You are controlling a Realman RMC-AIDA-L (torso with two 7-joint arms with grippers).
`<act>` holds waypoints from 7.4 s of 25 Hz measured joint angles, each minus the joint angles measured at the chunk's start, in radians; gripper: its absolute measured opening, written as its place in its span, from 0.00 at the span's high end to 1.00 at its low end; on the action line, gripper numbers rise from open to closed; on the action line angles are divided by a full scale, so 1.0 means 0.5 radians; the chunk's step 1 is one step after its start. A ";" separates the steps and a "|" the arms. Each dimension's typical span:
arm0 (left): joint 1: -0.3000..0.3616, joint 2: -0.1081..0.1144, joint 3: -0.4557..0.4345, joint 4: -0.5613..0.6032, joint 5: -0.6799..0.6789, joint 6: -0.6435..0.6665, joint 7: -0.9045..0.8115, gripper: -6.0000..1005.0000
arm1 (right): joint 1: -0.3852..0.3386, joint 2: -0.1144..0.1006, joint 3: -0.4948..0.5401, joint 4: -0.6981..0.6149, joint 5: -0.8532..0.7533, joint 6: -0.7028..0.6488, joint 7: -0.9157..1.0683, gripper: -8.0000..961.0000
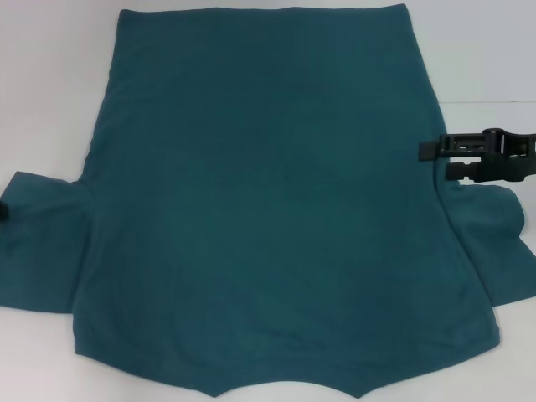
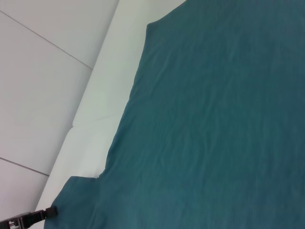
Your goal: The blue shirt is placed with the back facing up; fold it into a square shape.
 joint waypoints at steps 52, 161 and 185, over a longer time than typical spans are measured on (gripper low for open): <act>-0.844 -0.019 0.855 -0.152 0.410 0.455 -0.898 0.99 | 0.005 0.016 -0.020 0.000 -0.012 0.013 0.000 0.02; 0.178 -0.138 -0.019 -0.452 -1.177 0.944 0.968 0.15 | -0.176 0.108 0.011 -0.017 -0.376 0.647 -0.051 0.42; 0.194 -0.132 -0.102 -0.433 -1.183 0.954 0.938 0.15 | -0.091 0.113 -0.272 -0.089 -0.571 0.897 -0.042 0.98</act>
